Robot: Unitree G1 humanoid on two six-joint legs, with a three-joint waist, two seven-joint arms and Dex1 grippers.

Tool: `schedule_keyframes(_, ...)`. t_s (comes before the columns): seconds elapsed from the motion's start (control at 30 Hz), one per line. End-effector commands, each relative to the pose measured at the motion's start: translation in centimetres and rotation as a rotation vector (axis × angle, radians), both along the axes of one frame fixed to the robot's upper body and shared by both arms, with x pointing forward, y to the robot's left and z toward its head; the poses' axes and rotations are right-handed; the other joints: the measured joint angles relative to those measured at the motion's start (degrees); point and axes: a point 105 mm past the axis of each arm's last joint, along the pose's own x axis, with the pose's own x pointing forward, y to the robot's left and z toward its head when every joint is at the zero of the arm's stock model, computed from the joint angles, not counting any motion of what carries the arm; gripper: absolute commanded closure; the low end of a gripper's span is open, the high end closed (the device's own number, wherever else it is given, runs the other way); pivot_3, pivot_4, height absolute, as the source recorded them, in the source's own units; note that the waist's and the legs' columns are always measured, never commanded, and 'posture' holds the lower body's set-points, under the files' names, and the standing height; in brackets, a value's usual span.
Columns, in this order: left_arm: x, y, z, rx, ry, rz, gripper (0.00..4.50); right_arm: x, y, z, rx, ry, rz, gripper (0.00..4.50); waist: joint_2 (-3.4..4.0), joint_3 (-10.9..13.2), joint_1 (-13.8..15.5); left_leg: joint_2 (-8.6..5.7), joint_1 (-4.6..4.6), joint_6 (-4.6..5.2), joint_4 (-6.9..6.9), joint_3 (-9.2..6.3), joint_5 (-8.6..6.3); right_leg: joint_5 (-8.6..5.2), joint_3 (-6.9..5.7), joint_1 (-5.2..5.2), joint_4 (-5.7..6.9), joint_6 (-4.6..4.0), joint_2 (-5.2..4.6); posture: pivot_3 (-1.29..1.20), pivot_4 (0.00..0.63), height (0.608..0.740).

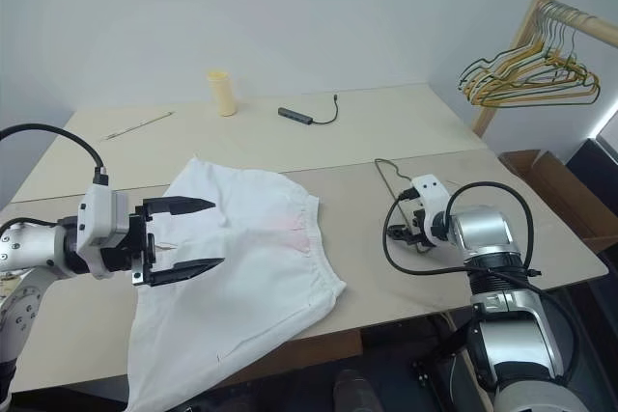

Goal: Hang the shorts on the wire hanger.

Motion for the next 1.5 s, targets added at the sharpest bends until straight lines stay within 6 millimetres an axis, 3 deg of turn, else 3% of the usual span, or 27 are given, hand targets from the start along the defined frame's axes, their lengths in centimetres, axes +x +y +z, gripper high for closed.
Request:
schedule_keyframes(0.03, -0.3, -0.4, 0.8, 0.009, -0.049, -0.024, 0.01, 0.3, -0.1, 0.0, -0.017, 0.002, 0.001, 0.17, -0.01, 0.0, 0.0, 0.01, 0.02, 0.0, 0.0, -0.02, 0.0, 0.0, -0.01, 0.04, -0.01, 0.0, 0.01, -0.06, 0.0, 0.74)
schedule_keyframes(0.13, -0.2, -0.5, 0.9, 0.009, -0.061, -0.029, 0.0, 0.4, -0.4, -0.4, -0.046, 0.005, -0.021, 0.87, -0.01, 0.0, 0.0, 0.01, 0.18, 0.0, 0.0, -0.04, 0.0, -0.01, -0.03, 0.27, -0.04, 0.02, 0.01, -0.06, 0.0, 0.74)
schedule_keyframes(0.47, -0.2, -0.7, 1.0, 0.0, -0.078, -0.041, 0.0, 0.4, -0.8, -1.1, -0.107, 0.002, -0.029, 4.43, -0.02, 0.0, 0.0, 0.02, 0.77, 0.0, -0.06, -0.07, -0.01, -0.05, -0.05, 0.84, -0.13, 0.06, 0.02, -0.06, 0.0, 0.74)
schedule_keyframes(0.67, -0.1, -0.8, 0.5, -0.007, -0.076, -0.038, 0.0, 1.0, -0.6, -0.4, -0.106, -0.043, -0.05, 4.47, -0.09, -0.1, 0.0, 0.02, 0.83, 0.0, -0.06, -0.06, -0.01, -0.05, -0.04, 0.9, -0.15, 0.07, 0.01, -0.06, 0.0, 0.74)
schedule_keyframes(0.8, 0.9, -0.7, 0.6, -0.082, -0.066, 0.029, 0.0, 1.6, 0.9, 2.7, -0.031, -0.166, -0.024, 4.47, -0.02, 0.0, -0.1, 0.02, 0.84, 0.0, -0.07, -0.06, -0.01, -0.06, -0.01, 0.9, -0.13, 0.08, 0.01, -0.07, 0.0, 0.74)
schedule_keyframes(0.93, 4.1, -0.2, 0.8, -0.324, 0.047, 0.251, 0.0, 1.7, 3.9, 7.0, 0.038, -0.373, 0.089, 4.47, 0.04, 0.0, 0.2, 0.01, 0.73, 0.0, -0.1, -0.11, -0.01, -0.06, -0.01, 0.79, -0.12, 0.09, 0.01, -0.08, 0.0, 0.74)
schedule_keyframes(1.03, 5.4, -0.9, 1.9, -0.588, 0.163, 0.299, 0.0, 0.6, 7.2, 9.7, 0.054, -0.534, 0.253, 4.47, 0.03, 0.0, 0.3, 0.01, 0.65, 0.0, -0.08, -0.39, -0.01, -0.04, -0.02, 0.77, -0.15, 0.15, -0.01, -0.08, 0.0, 0.74)
schedule_keyframes(1.2, 7.8, -1.9, 4.2, -0.937, 0.311, 0.366, 0.0, -1.9, 12.2, 12.4, 0.057, -0.824, 0.514, 4.47, -0.03, 0.0, 0.9, -0.09, 0.52, -0.01, -0.05, -0.59, -0.02, -0.01, -0.07, 0.73, -0.21, 0.22, -0.12, -0.07, 0.0, 0.74)
schedule_keyframes(1.37, 9.2, -1.7, 6.5, -1.189, 0.389, 0.407, 0.0, -3.9, 14.9, 13.3, 0.107, -0.984, 0.613, 4.47, -0.04, 0.0, 1.4, -0.19, 0.52, -0.01, -0.02, -0.6, -0.02, 0.02, -0.04, 0.73, -0.2, 0.27, -0.21, -0.07, 0.0, 0.74)
schedule_keyframes(1.5, 10.0, -1.1, 6.8, -1.27, 0.432, 0.458, 0.0, -4.4, 15.8, 13.5, 0.14, -1.021, 0.625, 4.47, -0.05, 0.0, 1.8, -0.21, 0.54, -0.02, -0.02, -0.59, -0.01, 0.03, -0.04, 0.75, -0.2, 0.24, -0.19, -0.07, 0.0, 0.74)
